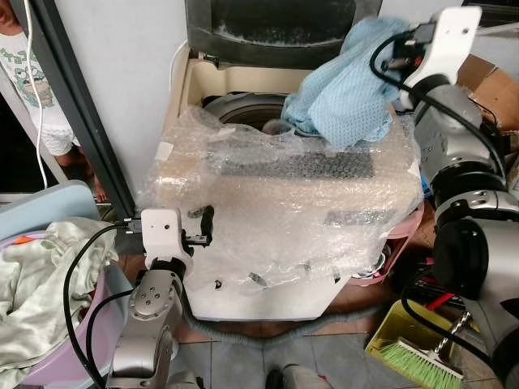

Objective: Clothes washing

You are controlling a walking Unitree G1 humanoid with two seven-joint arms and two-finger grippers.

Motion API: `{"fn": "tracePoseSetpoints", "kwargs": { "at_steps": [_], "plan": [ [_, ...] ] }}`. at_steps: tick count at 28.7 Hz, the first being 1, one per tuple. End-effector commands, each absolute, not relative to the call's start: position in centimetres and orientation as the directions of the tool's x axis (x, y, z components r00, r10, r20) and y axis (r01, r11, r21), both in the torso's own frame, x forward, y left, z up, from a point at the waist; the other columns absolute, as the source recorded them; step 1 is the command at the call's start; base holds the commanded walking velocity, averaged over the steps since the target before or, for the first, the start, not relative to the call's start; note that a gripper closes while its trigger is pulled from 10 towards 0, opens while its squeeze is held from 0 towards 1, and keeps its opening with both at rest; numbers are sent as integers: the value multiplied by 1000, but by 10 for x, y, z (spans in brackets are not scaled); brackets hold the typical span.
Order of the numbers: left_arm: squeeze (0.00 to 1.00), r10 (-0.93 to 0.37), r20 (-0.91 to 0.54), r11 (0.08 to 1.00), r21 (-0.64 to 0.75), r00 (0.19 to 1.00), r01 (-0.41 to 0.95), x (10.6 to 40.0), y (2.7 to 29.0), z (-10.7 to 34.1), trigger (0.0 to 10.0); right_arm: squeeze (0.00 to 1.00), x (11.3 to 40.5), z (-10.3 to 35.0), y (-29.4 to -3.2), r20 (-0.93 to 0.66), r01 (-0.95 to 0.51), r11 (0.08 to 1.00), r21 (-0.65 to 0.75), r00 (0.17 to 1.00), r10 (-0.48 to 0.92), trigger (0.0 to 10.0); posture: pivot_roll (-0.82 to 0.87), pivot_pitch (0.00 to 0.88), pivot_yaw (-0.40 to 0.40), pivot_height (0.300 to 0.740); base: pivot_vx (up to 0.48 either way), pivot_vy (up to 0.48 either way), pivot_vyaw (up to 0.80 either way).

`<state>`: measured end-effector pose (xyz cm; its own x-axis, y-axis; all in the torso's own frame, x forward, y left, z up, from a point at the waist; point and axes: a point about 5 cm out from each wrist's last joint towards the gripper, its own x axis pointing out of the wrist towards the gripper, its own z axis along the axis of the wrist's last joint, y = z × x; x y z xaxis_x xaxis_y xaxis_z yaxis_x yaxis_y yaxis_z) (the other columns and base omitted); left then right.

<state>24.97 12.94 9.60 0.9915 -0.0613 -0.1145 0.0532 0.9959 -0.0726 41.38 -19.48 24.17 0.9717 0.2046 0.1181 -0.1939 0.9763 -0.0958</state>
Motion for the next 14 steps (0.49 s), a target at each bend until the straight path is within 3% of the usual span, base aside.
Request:
{"fn": "tracePoseSetpoints", "kwargs": {
  "at_steps": [1, 3, 8, 14],
  "plan": [
    [0, -65, -126, 996, -68, 990, 57, 250, 129, 95, 10000, 1000, 413, 247, -189, 131, -254, 959, -129, 954, 270, 10000, 12, 0, -34, 740, 0, 0, 0],
    [0, -63, -129, 996, -65, 990, 55, 252, 129, 94, 10000, 1000, 407, 231, -183, 81, -329, 918, -224, 932, 354, 10000, 2, 0, -30, 740, 0, 0, 0],
    [0, -23, -154, 997, -73, 988, 12, 253, 131, 92, 10000, 1000, 396, 217, -180, 90, -369, 888, -273, 910, 405, 10000, 1, 0, -32, 740, 0, 0, 0],
    [0, -14, -154, 998, -63, 988, 5, 250, 134, 92, 10000, 1000, 371, 209, -167, 222, -344, 926, -154, 901, 372, 10000, 14, 0, -36, 740, 0, 85, 0]
  ]
}}
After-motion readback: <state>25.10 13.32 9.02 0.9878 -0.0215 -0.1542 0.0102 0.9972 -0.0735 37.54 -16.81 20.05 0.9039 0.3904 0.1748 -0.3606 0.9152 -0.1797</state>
